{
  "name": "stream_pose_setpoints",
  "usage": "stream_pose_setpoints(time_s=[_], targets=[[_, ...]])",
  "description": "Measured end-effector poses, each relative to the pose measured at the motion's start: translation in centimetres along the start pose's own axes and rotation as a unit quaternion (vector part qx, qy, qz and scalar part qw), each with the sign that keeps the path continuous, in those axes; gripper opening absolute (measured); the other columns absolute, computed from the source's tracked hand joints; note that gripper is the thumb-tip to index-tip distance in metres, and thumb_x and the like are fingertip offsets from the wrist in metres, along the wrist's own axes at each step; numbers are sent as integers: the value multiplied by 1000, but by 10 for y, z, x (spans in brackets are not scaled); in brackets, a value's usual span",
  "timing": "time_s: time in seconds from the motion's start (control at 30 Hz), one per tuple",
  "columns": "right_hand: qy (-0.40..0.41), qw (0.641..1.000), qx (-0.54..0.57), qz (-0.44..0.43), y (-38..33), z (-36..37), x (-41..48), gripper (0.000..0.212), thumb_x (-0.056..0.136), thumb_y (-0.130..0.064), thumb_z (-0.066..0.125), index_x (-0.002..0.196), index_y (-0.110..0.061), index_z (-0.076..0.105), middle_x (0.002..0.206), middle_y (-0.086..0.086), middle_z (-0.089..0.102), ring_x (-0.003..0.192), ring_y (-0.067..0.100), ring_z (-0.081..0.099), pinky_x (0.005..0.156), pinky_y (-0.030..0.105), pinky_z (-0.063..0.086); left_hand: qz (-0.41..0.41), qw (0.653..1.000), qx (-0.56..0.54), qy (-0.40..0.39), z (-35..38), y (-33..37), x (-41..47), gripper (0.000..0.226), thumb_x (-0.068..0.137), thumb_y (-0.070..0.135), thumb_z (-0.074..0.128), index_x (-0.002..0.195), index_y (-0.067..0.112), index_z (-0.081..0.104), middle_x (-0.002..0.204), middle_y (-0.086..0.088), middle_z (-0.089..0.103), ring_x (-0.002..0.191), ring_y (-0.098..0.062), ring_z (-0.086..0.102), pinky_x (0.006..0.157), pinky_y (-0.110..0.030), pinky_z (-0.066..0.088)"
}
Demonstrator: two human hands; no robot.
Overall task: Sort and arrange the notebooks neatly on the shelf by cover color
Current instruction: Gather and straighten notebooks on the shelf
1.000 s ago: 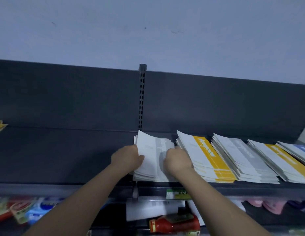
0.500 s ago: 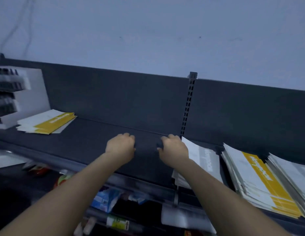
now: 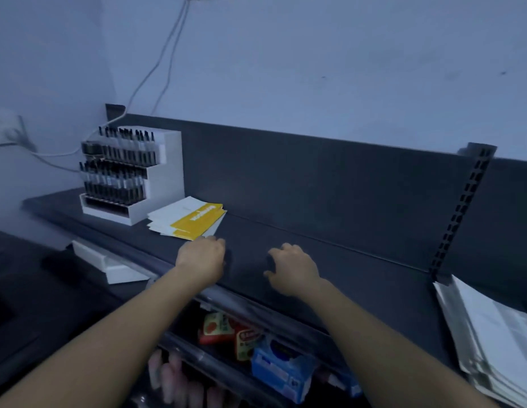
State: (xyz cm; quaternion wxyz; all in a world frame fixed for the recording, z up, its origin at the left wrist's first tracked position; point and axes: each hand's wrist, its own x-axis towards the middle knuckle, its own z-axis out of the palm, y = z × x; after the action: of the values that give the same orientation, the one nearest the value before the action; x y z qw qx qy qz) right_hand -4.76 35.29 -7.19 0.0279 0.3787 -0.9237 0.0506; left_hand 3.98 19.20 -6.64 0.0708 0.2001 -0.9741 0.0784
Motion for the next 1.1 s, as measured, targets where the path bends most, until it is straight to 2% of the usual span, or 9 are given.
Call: stream_pose_setpoints(time_s=[0.37, 0.53, 0.63, 0.77, 0.93, 1.1], targets=[[-33, 998, 22, -43, -87, 24, 101, 47, 97, -39, 48, 135, -12, 45, 134, 9, 49, 125, 27, 42, 97, 40, 44, -55, 998, 7, -15, 32, -116, 42, 31, 96, 29, 47, 122, 12, 50, 120, -7, 55, 115, -27, 51, 79, -37, 45], [-34, 997, 58, -43, -101, 40, 153, 37, 95, -39, 50, 122, -13, 52, 122, 10, 57, 116, 28, 48, 85, 38, 46, -70, 997, 17, -10, 46, -144, 79, 29, 96, 26, 45, 120, 11, 51, 121, -9, 55, 115, -28, 51, 83, -38, 46], [-42, 995, 87, -34, -104, 50, 184, 33, 94, -38, 51, 116, -14, 52, 119, 11, 57, 111, 28, 49, 74, 33, 40, -82, 997, 13, -9, 55, -156, 105, 34, 98, 33, 45, 123, 11, 50, 123, -9, 54, 117, -27, 50, 85, -38, 46], [-80, 992, 97, -13, -104, 57, 218, 37, 93, -42, 51, 116, -13, 50, 118, 14, 53, 108, 29, 52, 78, 36, 45, -88, 996, 1, -16, 67, -168, 139, 38, 99, 36, 43, 128, 11, 49, 126, -10, 51, 119, -27, 47, 89, -36, 44], [-74, 990, 115, -14, -104, 65, 245, 26, 94, -28, 49, 115, -12, 52, 115, 13, 54, 104, 29, 53, 78, 35, 47, -106, 994, -22, -30, 84, -179, 171, 43, 100, 42, 36, 129, 11, 44, 130, -12, 47, 121, -28, 44, 93, -38, 41], [-58, 987, 149, -12, -110, 74, 265, 23, 92, -19, 45, 113, -12, 52, 110, 13, 59, 99, 29, 55, 73, 33, 47, -167, 981, -71, -67, 100, -189, 191, 67, 92, 60, 40, 139, 12, 36, 140, -14, 45, 128, -31, 41, 99, -42, 39]])
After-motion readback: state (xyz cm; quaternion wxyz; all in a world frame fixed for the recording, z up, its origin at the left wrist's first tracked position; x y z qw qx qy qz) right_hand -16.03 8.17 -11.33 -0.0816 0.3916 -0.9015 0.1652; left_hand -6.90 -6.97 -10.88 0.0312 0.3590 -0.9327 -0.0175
